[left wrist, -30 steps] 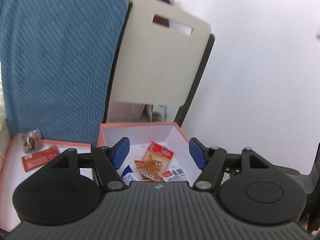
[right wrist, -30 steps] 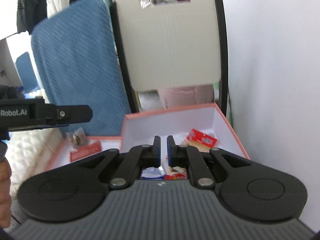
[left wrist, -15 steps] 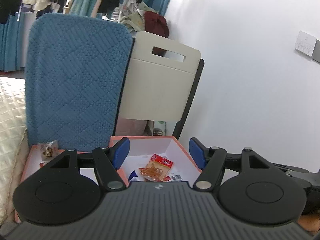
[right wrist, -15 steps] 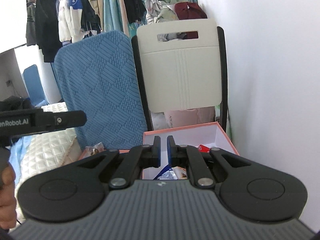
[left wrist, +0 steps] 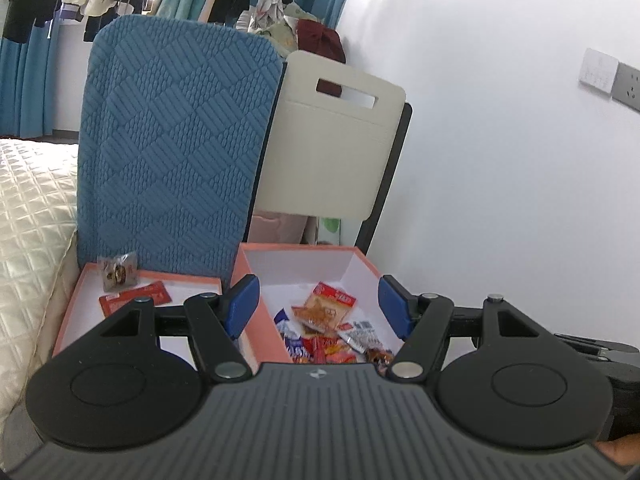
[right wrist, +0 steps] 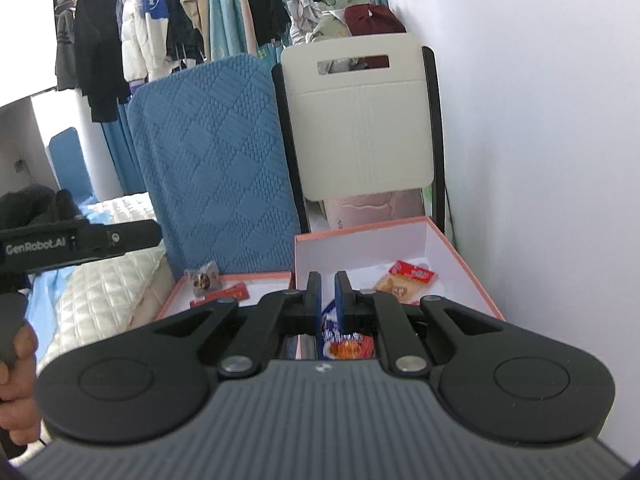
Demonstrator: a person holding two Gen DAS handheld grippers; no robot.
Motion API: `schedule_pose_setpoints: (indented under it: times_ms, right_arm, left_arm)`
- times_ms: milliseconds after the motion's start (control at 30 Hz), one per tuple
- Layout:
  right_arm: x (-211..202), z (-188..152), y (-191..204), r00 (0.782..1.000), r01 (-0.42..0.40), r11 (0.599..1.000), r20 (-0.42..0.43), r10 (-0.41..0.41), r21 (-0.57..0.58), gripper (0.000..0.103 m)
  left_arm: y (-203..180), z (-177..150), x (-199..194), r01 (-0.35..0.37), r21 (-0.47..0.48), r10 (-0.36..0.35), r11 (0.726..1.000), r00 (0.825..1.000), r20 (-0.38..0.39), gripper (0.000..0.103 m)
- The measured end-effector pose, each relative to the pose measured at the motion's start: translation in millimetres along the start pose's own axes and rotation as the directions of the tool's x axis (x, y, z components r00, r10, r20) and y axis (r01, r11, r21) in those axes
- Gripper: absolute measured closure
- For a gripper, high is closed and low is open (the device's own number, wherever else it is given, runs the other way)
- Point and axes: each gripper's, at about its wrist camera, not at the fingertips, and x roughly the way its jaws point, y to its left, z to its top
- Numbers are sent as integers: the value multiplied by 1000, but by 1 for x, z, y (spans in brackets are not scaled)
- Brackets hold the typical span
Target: Organize snacks
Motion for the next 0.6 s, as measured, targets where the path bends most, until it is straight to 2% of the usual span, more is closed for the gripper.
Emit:
schedule_pose_setpoints:
  times_ms: [600]
  right_arm:
    - [-21,-48,-4,1000,16,1000,0,-16,6,93]
  left_arm:
    - [-5,-36,-22,-58,21,57,998,998,28,32]
